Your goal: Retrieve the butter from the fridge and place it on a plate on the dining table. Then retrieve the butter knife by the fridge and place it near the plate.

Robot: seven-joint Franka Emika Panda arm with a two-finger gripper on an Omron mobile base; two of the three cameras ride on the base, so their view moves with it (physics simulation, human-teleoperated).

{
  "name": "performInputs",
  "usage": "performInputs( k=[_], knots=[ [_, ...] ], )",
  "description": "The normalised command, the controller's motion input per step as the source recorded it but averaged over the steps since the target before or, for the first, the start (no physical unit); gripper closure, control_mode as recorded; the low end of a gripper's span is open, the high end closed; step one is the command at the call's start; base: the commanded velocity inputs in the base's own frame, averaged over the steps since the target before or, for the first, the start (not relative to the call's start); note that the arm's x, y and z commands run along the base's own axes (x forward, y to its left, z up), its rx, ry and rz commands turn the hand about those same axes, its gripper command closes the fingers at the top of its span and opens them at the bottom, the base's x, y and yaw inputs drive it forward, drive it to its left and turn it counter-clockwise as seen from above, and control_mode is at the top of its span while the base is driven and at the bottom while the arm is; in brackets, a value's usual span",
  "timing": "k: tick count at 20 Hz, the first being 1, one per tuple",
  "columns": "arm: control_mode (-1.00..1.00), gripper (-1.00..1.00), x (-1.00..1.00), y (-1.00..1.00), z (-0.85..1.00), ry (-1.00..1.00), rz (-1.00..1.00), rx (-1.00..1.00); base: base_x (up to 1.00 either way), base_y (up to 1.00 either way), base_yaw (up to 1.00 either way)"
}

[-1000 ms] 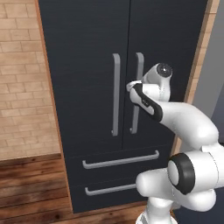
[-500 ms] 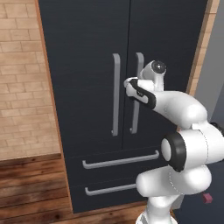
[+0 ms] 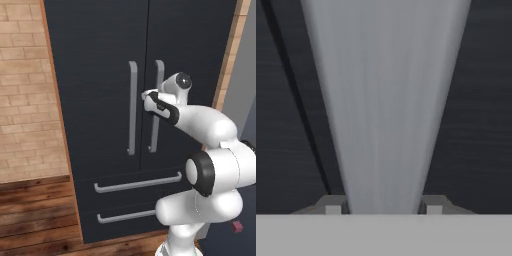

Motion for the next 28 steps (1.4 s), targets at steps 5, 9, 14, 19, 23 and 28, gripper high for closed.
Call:
performInputs(
  k=[5,9,14,19,23,28],
  knots=[
    [-1.0,1.0,0.04,0.0,0.02,0.05,0.0,0.0,0.0,0.0,0.0],
    [-1.0,1.0,-0.73,-0.17,0.2,0.15,0.0,-0.01,0.0,0.0,0.0],
    [-1.0,1.0,-1.0,-0.45,0.45,0.19,0.0,0.0,0.0,0.0,0.0],
    [-1.0,1.0,-0.99,-0.67,0.52,0.2,0.02,0.04,0.0,0.0,0.0],
    [-1.0,1.0,-1.0,-0.8,0.5,0.11,0.1,0.1,0.0,0.0,0.0],
    [-1.0,1.0,-0.97,-0.72,0.29,0.1,0.08,0.05,0.0,0.0,0.0]
  ],
)
